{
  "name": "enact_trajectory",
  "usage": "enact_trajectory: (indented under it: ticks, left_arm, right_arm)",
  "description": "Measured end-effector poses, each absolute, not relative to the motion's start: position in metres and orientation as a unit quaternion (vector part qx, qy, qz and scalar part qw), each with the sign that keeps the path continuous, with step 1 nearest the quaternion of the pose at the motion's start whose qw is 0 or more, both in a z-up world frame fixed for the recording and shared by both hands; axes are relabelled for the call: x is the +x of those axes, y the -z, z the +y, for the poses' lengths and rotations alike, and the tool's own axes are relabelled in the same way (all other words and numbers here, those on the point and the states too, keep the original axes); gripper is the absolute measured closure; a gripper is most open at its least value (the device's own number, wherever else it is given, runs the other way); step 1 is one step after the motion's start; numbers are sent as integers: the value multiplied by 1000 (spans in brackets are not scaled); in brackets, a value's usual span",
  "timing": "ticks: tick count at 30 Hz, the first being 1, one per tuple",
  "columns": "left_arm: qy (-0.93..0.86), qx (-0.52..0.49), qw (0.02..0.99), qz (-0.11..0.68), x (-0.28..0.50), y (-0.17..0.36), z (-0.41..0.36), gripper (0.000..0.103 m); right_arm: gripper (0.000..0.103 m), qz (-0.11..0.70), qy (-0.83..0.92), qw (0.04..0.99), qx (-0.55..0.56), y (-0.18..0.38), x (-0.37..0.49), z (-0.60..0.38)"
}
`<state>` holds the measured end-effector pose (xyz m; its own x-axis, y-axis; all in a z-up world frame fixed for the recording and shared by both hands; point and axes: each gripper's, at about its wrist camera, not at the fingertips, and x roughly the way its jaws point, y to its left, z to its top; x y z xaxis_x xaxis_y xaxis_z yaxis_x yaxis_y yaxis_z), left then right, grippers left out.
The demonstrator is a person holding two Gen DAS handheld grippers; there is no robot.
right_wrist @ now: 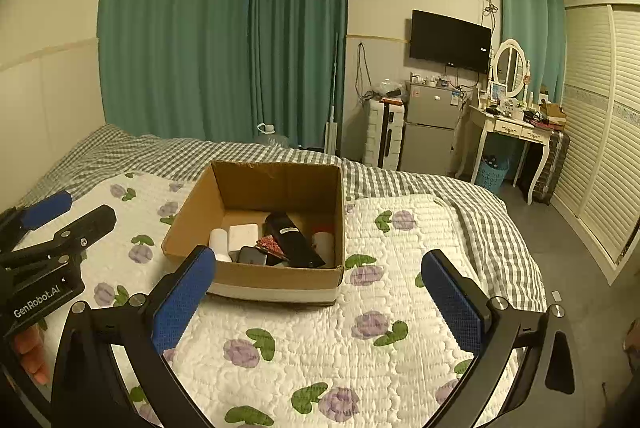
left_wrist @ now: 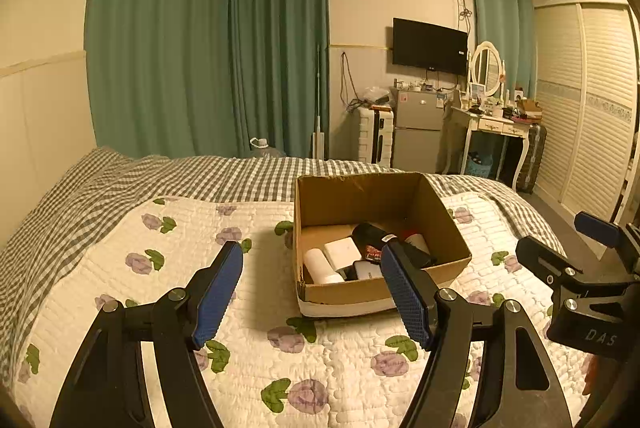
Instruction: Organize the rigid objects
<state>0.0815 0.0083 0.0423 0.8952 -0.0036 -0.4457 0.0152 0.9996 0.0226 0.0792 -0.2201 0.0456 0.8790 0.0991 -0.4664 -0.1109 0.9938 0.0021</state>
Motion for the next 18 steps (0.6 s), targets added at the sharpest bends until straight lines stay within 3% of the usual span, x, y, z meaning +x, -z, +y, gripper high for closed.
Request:
enact_trajectory:
  ticks: [18]
  left_arm:
    - [18, 18, 969, 247, 84, -35, 5, 29]
  right_arm:
    - [0, 245, -57, 968, -11, -43, 81, -216]
